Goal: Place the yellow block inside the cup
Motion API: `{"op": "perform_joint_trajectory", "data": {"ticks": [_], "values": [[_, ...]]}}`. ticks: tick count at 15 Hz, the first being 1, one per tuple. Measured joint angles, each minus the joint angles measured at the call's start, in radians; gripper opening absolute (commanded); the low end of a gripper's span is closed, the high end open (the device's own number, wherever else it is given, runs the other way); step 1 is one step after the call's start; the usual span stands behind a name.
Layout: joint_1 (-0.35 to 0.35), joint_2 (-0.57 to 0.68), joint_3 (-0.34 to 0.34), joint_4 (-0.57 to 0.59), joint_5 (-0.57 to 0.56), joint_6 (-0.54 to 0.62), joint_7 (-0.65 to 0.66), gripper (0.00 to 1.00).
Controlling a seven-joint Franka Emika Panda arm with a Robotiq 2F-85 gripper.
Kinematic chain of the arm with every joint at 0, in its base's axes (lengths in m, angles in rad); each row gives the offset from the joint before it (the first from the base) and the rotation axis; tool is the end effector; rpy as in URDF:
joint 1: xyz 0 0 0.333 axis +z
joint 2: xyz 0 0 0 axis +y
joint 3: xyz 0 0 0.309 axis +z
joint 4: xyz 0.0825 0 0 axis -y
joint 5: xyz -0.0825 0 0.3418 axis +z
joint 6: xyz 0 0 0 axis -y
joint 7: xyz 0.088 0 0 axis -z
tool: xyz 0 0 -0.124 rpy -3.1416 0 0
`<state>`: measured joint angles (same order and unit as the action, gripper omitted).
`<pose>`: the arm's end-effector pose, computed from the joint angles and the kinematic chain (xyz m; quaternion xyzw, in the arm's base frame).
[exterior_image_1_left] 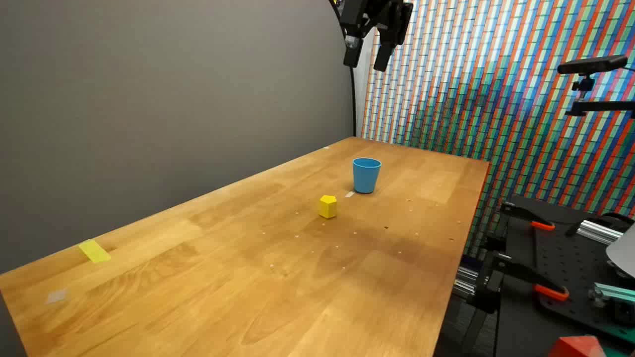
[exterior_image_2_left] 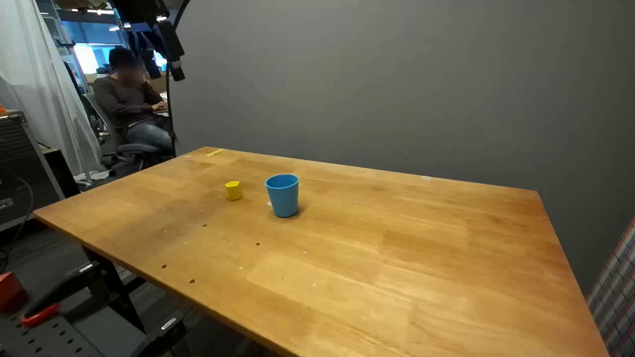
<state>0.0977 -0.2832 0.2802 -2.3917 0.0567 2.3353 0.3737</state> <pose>0.4103 0.1687 0.4424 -0.9938 0.0163 -0.1069 0.0244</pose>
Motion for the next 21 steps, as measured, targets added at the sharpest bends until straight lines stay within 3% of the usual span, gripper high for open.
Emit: {"op": "perform_joint_trajectory", "data": {"ticks": [7, 9, 13, 21], "values": [[0.0, -0.001, 0.0, 0.015, 0.0, 0.001, 0.0, 1.0], [-0.003, 0.021, 0.004, 0.019, -0.061, 0.0, 0.04, 1.0], [-0.009, 0.189, 0.012, 0.086, -0.2, -0.005, 0.142, 1.0], [0.027, 0.576, -0.09, 0.319, -0.145, -0.002, 0.142, 1.0]]}}
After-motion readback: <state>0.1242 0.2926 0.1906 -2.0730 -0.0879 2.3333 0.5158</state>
